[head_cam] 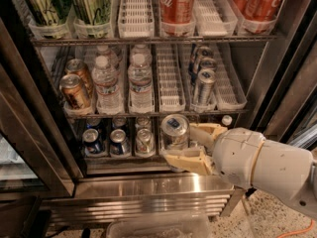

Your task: Pick redbull can from middle shelf of fridge

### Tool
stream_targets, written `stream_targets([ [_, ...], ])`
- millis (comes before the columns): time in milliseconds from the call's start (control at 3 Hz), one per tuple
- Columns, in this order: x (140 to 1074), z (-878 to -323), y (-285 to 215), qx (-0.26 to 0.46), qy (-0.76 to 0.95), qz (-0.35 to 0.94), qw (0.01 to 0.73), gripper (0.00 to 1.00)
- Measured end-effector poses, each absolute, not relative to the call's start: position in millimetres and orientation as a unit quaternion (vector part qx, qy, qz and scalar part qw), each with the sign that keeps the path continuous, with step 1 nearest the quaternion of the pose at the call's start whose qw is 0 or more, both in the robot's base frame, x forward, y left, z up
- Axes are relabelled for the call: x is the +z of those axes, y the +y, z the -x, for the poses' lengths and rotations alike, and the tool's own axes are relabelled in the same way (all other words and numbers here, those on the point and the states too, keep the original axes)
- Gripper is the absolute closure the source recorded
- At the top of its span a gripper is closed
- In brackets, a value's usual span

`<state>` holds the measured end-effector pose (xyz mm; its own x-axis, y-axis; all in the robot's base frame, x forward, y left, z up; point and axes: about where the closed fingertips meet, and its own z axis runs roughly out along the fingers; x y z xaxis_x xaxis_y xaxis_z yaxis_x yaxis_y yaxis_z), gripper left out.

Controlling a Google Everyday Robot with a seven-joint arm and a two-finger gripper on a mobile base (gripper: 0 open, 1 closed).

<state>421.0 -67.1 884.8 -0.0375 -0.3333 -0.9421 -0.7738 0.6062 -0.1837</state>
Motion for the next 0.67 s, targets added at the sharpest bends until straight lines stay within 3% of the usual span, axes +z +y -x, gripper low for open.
stream_targets([
  [667, 900.1, -417.2, -47.2, 0.237, 0.677, 0.4, 0.571, 1.0],
])
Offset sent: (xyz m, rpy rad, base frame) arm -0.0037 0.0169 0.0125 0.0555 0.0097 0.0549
